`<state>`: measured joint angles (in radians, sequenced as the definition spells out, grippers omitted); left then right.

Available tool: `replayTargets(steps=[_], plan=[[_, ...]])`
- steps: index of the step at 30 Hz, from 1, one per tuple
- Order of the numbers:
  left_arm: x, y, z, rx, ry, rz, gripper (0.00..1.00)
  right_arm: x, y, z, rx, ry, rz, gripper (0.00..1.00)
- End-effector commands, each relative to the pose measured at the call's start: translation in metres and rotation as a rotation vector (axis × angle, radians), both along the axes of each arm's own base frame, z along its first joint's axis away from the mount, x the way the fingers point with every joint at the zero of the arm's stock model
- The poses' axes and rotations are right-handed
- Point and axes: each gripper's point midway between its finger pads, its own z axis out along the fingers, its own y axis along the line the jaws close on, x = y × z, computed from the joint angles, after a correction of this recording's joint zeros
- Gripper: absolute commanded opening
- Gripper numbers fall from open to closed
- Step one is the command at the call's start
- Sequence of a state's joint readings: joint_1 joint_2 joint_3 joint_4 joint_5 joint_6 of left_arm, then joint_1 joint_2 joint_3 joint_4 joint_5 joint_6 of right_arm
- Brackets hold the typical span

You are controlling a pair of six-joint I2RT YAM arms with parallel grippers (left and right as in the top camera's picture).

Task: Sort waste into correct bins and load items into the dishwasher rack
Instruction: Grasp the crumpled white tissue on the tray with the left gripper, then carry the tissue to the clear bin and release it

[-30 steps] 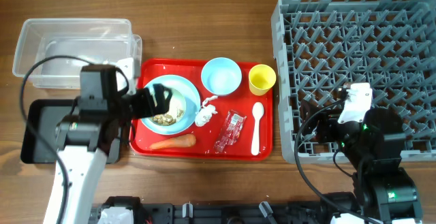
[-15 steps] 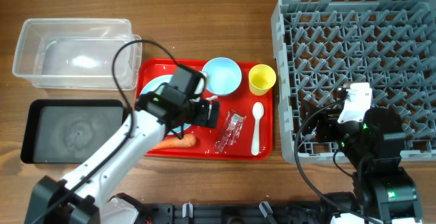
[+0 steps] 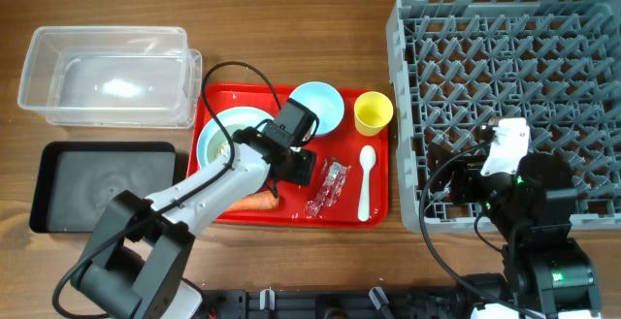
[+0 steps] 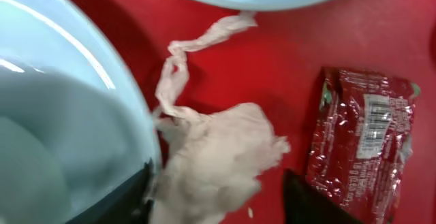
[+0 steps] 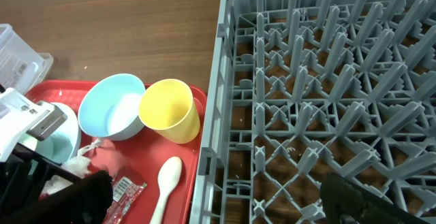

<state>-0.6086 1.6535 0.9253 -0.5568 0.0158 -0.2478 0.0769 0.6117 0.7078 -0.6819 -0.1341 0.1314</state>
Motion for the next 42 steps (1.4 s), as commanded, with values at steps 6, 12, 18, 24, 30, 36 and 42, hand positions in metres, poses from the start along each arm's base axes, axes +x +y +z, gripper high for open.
replayTargets(steps=[6,12,18,24,30,36,42], plan=[[0.005,-0.003,0.004,0.0,-0.018,-0.001,0.45,0.001,0.002,0.01,0.018,-0.018,0.004,1.0],[0.006,0.002,0.004,0.025,-0.025,0.006,0.32,0.001,0.002,0.01,0.018,-0.017,0.004,1.0],[0.001,0.008,0.002,0.049,-0.005,0.008,0.2,0.001,0.002,0.009,0.017,-0.016,0.004,1.0],[0.003,0.012,0.008,0.063,-0.029,0.016,0.11,0.0,0.002,0.009,0.017,-0.015,0.004,1.0],[0.009,0.009,0.037,0.012,-0.106,0.021,0.14,0.0,0.002,0.009,0.018,-0.014,0.004,1.0],[0.01,0.008,0.054,-0.018,-0.148,0.023,0.04,0.0,0.002,0.009,0.017,-0.015,0.004,1.0],[0.045,0.044,0.111,0.005,-0.355,0.162,0.04,0.0,0.002,0.009,0.017,-0.015,0.004,1.0]])
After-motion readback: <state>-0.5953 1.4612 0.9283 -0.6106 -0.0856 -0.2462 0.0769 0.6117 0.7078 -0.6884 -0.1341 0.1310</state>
